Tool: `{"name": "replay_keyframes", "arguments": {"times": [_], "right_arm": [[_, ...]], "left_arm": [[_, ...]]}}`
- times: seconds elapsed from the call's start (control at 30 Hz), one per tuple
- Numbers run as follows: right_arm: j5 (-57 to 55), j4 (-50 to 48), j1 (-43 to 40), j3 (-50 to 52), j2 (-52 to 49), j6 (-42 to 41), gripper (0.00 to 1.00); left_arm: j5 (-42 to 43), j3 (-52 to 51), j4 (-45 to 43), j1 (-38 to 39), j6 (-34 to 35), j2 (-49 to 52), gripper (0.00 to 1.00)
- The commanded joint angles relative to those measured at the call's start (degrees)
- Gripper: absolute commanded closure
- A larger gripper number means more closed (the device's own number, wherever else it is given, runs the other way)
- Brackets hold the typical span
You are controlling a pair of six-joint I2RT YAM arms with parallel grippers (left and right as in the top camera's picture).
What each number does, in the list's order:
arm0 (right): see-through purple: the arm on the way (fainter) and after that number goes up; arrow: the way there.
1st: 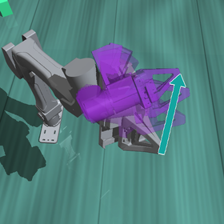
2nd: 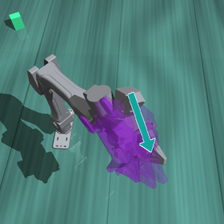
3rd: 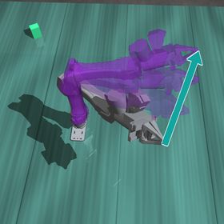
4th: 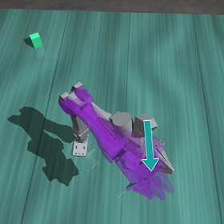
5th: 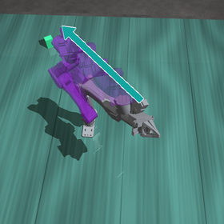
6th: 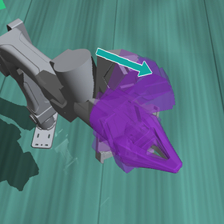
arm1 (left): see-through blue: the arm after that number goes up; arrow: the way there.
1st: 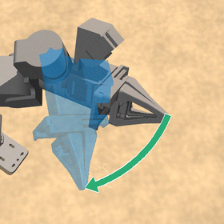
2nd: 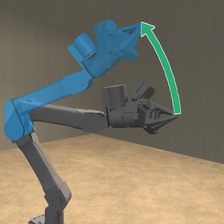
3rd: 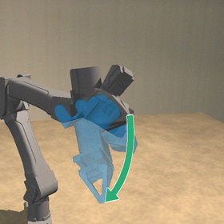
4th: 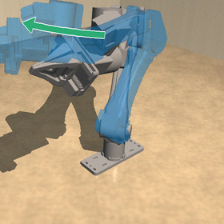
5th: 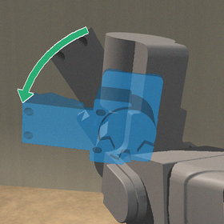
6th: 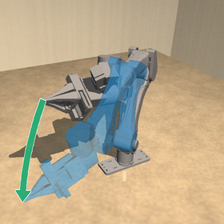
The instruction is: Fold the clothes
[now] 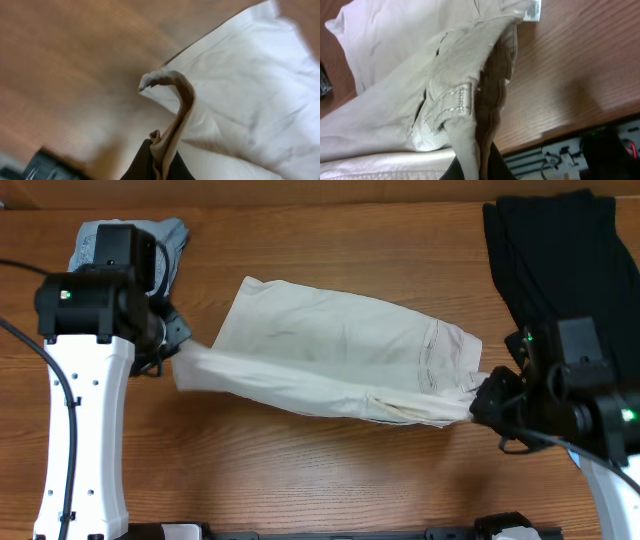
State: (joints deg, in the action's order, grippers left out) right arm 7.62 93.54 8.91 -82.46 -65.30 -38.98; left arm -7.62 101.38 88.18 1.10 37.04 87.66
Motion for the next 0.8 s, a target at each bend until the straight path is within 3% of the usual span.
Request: {"name": "replay_keyframes", "arguments": {"times": [0.0, 0.37, 0.77], "right_arm": [[-4.5, -1.2, -1.0, 3.0, -3.2, -0.2, 0.96], [-7.9, -12.5, -4.0, 7.6, -14.0, -0.2, 0.96], [-9.5, -31.6, -8.9, 8.3, -24.7, 2.4, 0.95]], "left_arm": [[-4.8, -1.7, -3.5, 1.9, -0.7, 0.0, 0.96], [-6.1, -17.6, -26.3, 6.1, 1.6, 7.1, 0.96], [-5.0, -18.1, -49.4, 6.6, 2.4, 21.4, 0.93]]}}
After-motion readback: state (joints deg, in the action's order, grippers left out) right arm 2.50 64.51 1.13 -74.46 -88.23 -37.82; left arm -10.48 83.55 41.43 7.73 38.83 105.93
